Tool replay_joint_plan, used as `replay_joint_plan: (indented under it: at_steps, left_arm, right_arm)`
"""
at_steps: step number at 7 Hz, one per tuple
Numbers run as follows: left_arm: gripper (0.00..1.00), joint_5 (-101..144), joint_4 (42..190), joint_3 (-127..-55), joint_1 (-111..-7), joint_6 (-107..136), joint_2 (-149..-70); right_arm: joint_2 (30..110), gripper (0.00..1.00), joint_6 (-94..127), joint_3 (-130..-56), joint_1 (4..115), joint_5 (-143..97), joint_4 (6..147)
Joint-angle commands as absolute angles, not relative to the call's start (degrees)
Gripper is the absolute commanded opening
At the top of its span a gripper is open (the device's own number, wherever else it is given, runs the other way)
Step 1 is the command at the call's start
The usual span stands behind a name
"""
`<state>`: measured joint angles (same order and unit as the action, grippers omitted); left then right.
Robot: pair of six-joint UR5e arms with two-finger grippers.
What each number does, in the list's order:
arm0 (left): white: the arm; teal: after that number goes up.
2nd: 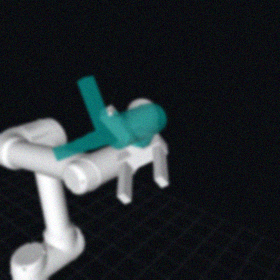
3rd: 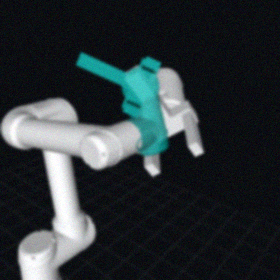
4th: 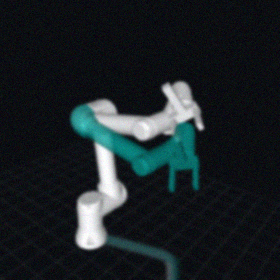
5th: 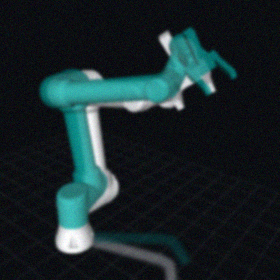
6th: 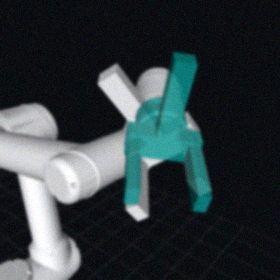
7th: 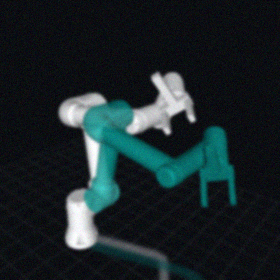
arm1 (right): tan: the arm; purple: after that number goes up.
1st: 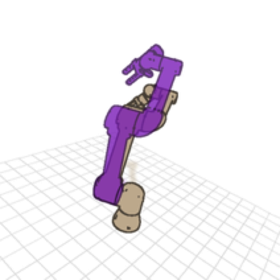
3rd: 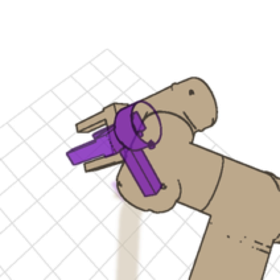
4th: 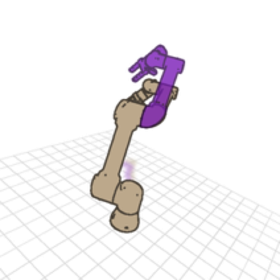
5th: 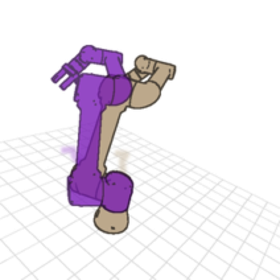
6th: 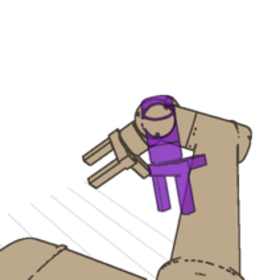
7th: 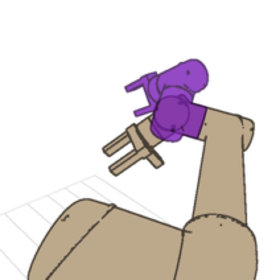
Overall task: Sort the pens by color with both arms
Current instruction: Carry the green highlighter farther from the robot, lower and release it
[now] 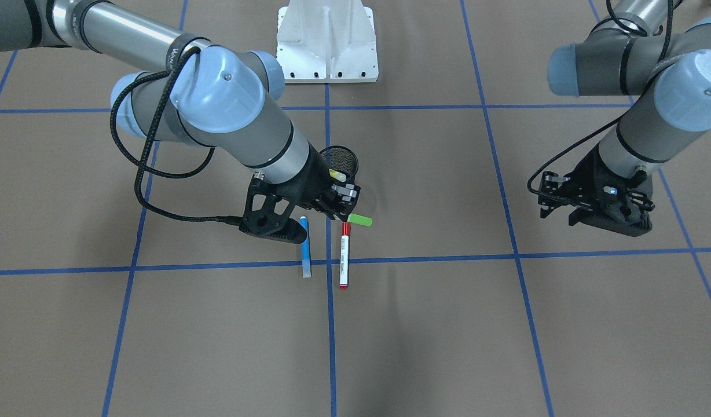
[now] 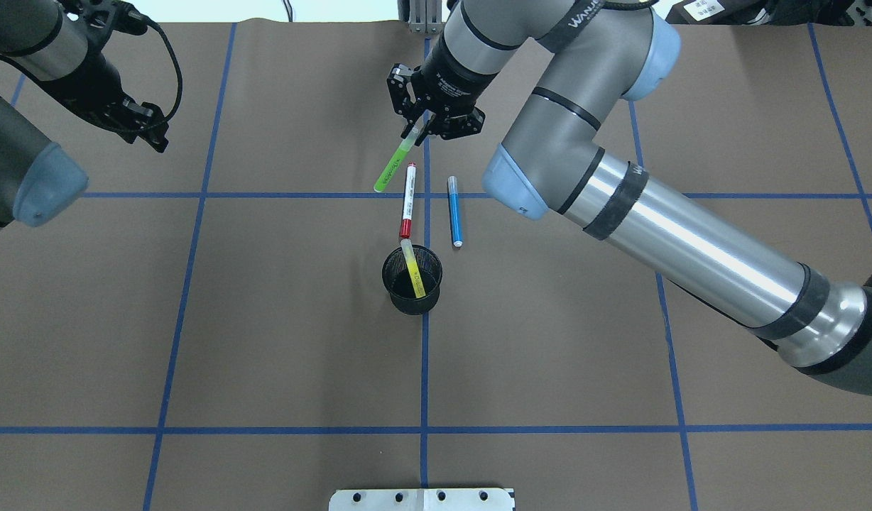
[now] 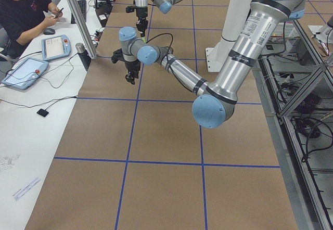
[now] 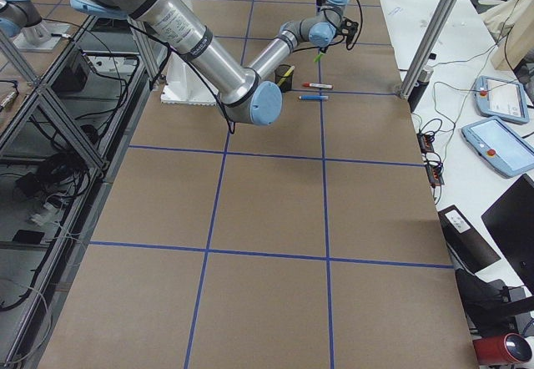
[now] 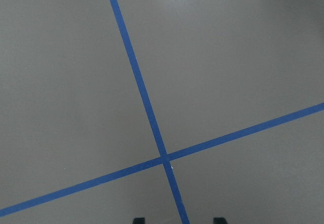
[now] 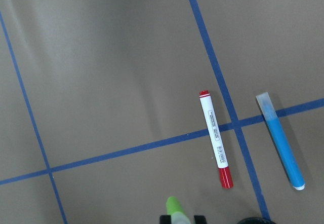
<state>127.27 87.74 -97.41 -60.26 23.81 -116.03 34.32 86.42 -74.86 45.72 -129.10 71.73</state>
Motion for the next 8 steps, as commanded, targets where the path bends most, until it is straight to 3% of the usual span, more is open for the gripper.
replay_joint_plan:
  at_steps: [1,8]
  left_arm:
    - [0.55,127.27,88.76,-96.42,-60.12,23.82,-116.02]
    - [0.57,127.27,88.94,-95.98,-60.21,23.73,-115.93]
  right_arm:
    - [31.57,0.05,80.72,-69.55,45.44,-128.58,71.81]
    - [29.18,0.06,58.56,-66.89,41.84,-128.94,77.69]
